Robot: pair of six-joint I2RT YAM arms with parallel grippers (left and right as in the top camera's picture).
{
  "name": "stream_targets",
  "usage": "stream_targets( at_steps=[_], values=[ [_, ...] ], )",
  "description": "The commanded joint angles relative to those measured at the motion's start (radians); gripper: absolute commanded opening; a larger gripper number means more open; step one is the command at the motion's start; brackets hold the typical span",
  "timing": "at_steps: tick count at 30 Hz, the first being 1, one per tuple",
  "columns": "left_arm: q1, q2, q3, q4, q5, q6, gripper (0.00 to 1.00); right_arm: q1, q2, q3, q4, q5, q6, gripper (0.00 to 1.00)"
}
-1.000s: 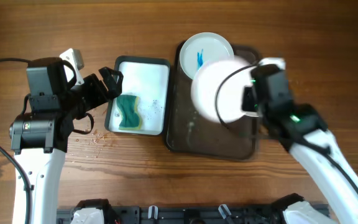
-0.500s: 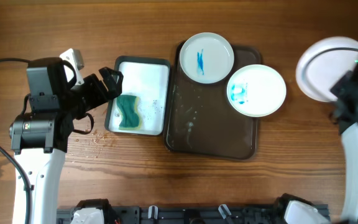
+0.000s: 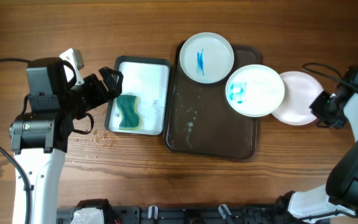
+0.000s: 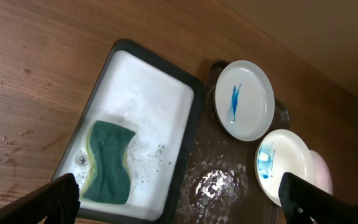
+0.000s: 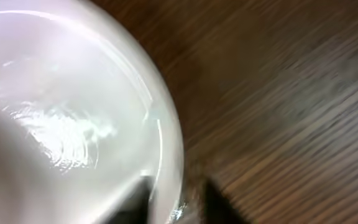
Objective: Clean dirty plates on tray and stack at the side
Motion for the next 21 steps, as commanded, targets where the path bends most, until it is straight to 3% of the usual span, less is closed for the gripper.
stream_targets(
  at_steps=[1, 4, 7, 14, 18, 20, 21],
  values=[
    [0.005, 0.000, 0.014, 0.000, 0.001, -0.006, 1.00, 0.019, -0.075, 0.032, -0.039, 0.045, 0.003, 0.46],
    [0.005, 0.000, 0.014, 0.000, 0.001, -0.006, 1.00, 0.023, -0.189, 0.063, -0.051, -0.126, -0.056, 0.48],
    [0.005, 0.000, 0.014, 0.000, 0.001, -0.006, 1.00, 0.053, -0.279, 0.063, -0.049, -0.425, -0.160, 0.48],
    [0.005, 0.000, 0.014, 0.000, 0.001, -0.006, 1.00, 0.233, -0.152, 0.013, 0.098, -0.274, -0.199, 0.52],
    [0.005, 0.000, 0.014, 0.000, 0.001, -0.006, 1.00, 0.284, -0.022, 0.013, 0.200, -0.071, -0.194, 0.52],
    [0.005, 0.000, 0.014, 0.000, 0.001, -0.006, 1.00, 0.285, 0.013, 0.013, 0.214, -0.100, -0.192, 0.49],
    [0.005, 0.000, 0.014, 0.000, 0.001, -0.006, 1.00, 0.285, 0.033, 0.013, 0.211, -0.127, -0.190, 0.41]
  ],
)
